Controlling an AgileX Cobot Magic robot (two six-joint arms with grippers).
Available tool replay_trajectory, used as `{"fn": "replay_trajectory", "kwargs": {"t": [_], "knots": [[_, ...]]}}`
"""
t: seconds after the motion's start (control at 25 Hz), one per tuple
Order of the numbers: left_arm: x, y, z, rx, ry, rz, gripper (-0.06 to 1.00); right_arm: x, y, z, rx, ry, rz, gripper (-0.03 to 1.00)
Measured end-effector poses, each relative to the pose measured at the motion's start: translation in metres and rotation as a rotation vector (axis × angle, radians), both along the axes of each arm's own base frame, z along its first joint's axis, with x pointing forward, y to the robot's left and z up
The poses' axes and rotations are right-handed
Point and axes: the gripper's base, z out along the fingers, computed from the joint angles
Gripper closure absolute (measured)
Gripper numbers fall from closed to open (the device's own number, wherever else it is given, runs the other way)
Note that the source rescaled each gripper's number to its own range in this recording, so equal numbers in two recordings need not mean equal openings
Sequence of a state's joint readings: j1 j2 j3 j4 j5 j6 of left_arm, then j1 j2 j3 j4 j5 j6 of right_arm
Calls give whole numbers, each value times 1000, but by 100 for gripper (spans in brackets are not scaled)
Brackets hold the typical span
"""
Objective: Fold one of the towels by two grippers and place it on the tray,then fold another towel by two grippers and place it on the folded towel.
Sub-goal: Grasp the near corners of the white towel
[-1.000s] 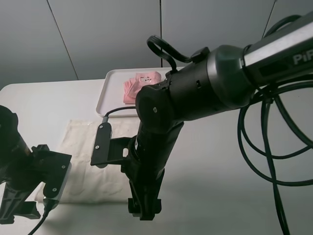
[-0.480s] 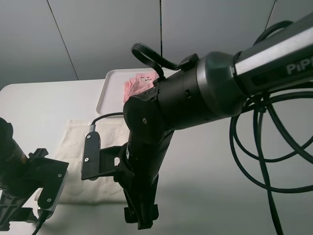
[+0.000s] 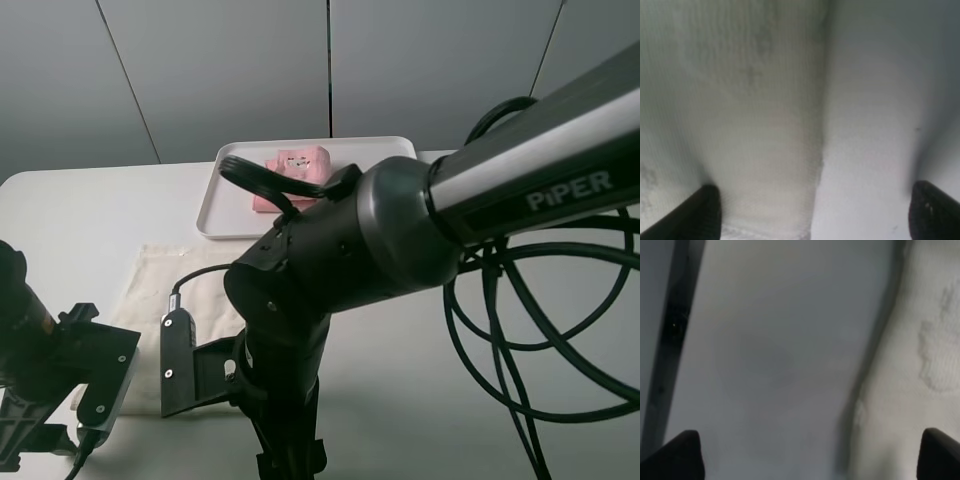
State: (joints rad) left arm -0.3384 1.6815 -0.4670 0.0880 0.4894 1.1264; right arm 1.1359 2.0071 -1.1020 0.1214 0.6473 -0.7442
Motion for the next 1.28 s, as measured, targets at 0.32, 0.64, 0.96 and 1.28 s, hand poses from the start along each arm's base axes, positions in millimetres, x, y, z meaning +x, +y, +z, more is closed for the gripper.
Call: {"fn": "replay_trajectory", "kwargs": {"t": [0.32,0.64,0.96,1.28], "knots": [[0,0,0,0,0,0,-3,6,0,-13,-50,-33,-62,7],[0,0,0,1,0,-2,-3,8,4,-21,-93,-20,-80,8],[0,0,0,-1,-3,-2,-3,10,4,-21,-110,-36,-103,29],[0,0,0,-1,-3,-2,-3,13,7,-21,-82,-63,-114,87]]}}
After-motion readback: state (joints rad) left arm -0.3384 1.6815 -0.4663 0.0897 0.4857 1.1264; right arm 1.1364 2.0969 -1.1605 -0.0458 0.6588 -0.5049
